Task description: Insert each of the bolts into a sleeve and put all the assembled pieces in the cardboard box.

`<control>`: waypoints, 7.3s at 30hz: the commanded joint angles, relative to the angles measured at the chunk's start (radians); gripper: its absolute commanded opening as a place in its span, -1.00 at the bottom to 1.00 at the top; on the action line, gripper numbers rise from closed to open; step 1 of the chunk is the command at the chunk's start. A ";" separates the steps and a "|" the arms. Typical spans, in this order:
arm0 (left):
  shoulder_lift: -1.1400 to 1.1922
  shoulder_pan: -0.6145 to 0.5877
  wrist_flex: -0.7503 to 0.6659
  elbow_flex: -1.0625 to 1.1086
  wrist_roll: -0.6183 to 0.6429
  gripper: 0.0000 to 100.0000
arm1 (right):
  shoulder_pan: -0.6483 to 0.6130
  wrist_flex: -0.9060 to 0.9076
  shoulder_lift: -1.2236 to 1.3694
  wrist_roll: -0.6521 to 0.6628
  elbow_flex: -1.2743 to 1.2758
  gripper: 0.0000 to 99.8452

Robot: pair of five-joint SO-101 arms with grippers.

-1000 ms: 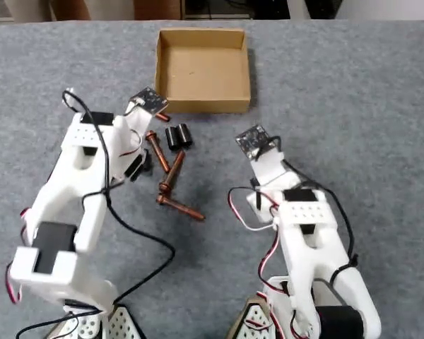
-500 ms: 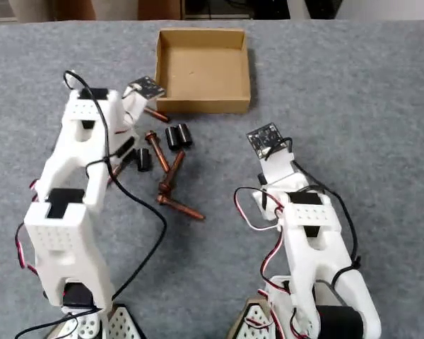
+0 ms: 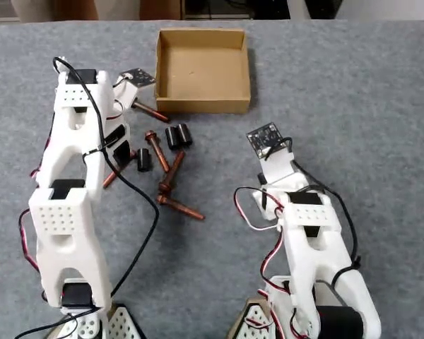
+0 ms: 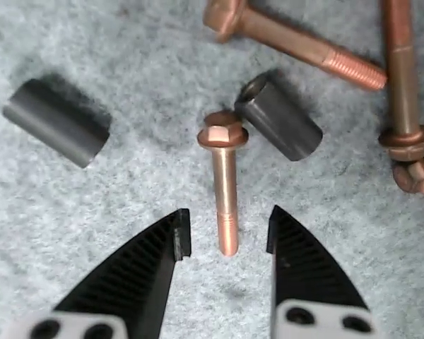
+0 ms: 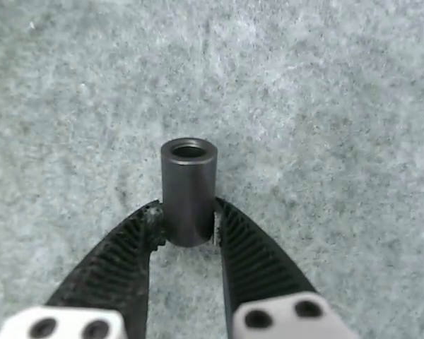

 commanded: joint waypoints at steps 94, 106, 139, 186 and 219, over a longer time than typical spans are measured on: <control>-1.758 0.644 -0.927 1.168 0.802 -0.96 | -0.598 -0.195 -1.207 -0.540 0.495 -1.00; -1.653 0.655 -0.921 1.145 0.796 -0.96 | -0.595 -0.196 -1.207 -0.535 0.495 -1.00; -1.652 0.618 -0.853 1.166 0.804 -0.96 | -0.593 -0.192 -1.207 -0.534 0.495 -1.00; -1.653 0.394 -0.635 0.973 0.957 -0.72 | -0.484 -0.133 -1.202 -0.539 0.352 -1.00; -1.998 0.026 -0.644 1.327 0.964 -0.96 | -0.231 -0.735 0.536 -0.499 -0.694 -0.99</control>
